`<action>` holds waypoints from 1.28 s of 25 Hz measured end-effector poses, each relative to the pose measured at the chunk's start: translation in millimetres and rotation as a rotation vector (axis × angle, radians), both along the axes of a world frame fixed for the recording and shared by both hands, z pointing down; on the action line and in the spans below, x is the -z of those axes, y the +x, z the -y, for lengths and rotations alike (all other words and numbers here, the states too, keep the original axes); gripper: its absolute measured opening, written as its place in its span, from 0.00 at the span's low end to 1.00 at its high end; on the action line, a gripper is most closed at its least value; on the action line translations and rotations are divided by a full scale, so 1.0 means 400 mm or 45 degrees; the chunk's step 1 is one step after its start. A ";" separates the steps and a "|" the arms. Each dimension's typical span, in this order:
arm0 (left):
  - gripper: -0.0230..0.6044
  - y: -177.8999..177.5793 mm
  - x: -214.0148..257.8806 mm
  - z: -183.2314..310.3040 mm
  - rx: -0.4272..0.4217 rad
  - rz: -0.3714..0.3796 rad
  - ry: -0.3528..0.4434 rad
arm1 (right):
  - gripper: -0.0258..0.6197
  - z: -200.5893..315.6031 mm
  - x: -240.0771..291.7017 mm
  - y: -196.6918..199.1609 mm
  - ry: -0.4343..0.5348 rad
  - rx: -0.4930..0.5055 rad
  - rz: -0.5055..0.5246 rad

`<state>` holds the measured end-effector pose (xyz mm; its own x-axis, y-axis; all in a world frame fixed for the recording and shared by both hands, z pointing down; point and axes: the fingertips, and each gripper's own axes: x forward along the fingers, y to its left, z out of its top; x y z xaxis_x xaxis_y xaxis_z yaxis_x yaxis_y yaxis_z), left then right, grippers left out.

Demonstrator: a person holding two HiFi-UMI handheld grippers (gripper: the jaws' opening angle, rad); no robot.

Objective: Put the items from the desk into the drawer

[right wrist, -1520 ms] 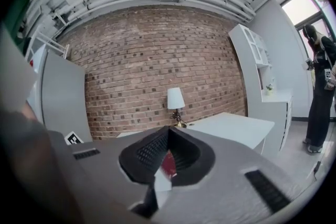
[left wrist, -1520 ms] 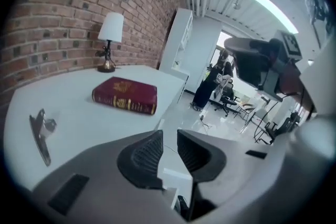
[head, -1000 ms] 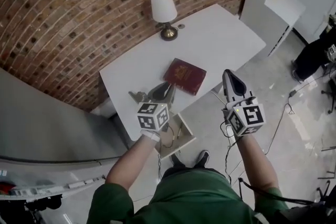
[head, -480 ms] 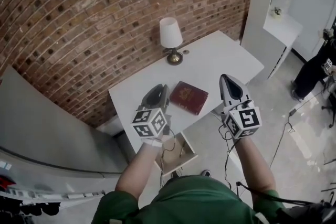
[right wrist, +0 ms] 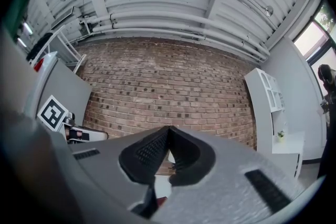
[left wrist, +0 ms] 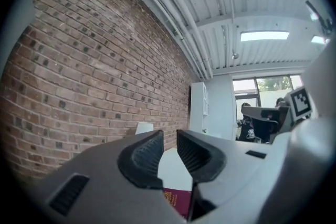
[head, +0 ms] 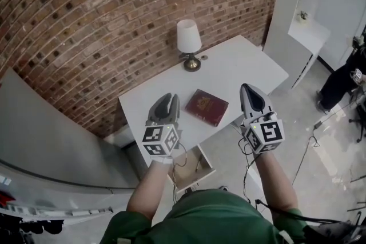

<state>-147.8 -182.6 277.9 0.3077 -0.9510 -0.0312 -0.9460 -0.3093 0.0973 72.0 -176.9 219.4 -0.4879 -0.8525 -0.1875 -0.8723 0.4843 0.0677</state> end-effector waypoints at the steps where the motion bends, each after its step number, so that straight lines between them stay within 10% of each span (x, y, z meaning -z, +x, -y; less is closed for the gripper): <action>1: 0.15 -0.010 -0.004 0.003 0.009 -0.008 -0.005 | 0.04 0.002 -0.006 -0.004 -0.004 -0.001 -0.008; 32: 0.15 -0.009 -0.030 0.026 -0.010 -0.001 -0.005 | 0.04 0.035 -0.038 -0.032 -0.014 0.011 -0.020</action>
